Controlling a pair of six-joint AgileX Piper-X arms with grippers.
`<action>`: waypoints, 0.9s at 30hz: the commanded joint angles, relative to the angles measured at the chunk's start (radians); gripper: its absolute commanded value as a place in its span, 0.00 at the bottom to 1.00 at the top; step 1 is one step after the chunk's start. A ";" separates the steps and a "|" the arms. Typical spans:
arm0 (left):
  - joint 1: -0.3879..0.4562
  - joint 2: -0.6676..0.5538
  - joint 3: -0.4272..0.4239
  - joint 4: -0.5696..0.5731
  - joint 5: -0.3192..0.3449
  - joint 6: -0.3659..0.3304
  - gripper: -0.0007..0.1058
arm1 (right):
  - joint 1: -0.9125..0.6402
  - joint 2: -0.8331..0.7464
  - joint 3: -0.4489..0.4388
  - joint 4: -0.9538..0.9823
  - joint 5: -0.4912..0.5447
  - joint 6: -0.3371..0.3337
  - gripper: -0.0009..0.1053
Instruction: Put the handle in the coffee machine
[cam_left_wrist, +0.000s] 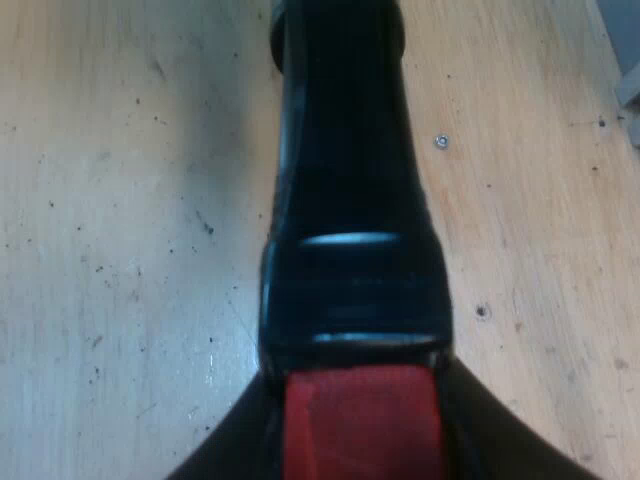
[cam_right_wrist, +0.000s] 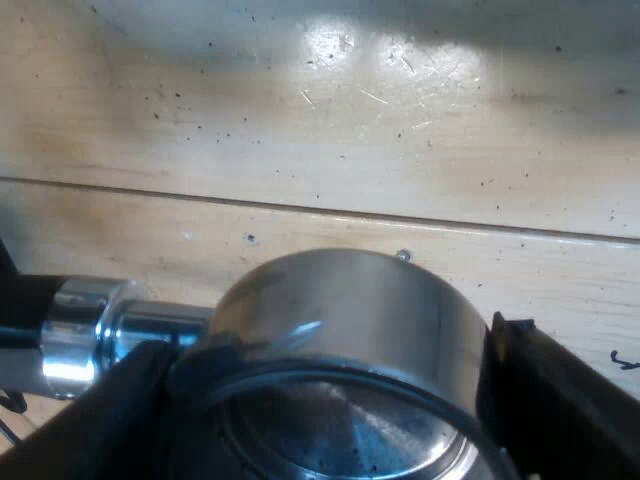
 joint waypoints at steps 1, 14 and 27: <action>-0.005 0.002 -0.009 -0.013 0.051 -0.002 0.01 | 0.001 -0.014 -0.018 -0.012 -0.017 -0.024 0.03; -0.001 0.002 -0.009 -0.013 0.058 -0.002 0.01 | 0.001 -0.014 -0.018 -0.078 0.076 -0.042 0.76; 0.267 0.002 -0.009 0.037 0.133 -0.002 0.01 | 0.026 -0.020 -0.138 -0.073 0.425 -0.168 0.74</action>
